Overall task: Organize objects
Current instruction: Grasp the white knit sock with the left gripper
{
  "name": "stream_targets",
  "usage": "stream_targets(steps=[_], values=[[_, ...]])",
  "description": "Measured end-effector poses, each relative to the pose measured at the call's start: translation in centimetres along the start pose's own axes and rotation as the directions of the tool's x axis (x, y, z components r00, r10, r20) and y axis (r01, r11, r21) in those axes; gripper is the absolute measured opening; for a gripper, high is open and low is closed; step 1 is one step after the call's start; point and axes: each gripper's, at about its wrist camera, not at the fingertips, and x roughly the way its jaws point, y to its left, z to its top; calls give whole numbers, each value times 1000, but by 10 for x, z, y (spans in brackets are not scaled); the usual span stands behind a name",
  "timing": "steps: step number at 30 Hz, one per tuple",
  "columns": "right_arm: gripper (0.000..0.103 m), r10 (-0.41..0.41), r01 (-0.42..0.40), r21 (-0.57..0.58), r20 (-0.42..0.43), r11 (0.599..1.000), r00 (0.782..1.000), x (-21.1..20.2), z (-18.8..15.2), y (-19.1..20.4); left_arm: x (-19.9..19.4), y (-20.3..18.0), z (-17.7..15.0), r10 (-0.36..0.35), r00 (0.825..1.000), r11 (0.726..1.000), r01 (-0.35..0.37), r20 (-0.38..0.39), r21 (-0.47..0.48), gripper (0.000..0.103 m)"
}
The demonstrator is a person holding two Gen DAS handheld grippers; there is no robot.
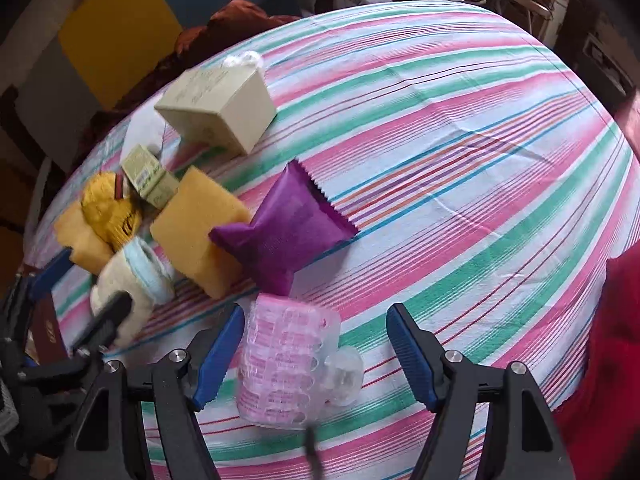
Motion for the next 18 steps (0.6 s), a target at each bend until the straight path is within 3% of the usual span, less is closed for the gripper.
stream_targets(steps=[6,8,13,15,18], values=[[75,29,-31,65,20,997,999,-7,1,-12,8,-23,-4,40,999,990,-38,-16,132,83],[75,33,-34,70,19,997,999,-10,0,-16,6,-20,-8,-45,997,994,51,-62,100,71],[75,38,-40,63,29,997,999,-16,-1,-8,-14,3,-23,-154,986,988,153,-58,-32,71],[75,41,-43,66,33,997,999,-16,-3,-8,-19,10,-24,-168,985,984,165,-48,-65,72],[75,46,-49,64,36,997,998,-13,-2,-17,-18,14,-20,-126,991,991,124,-49,-50,73]])
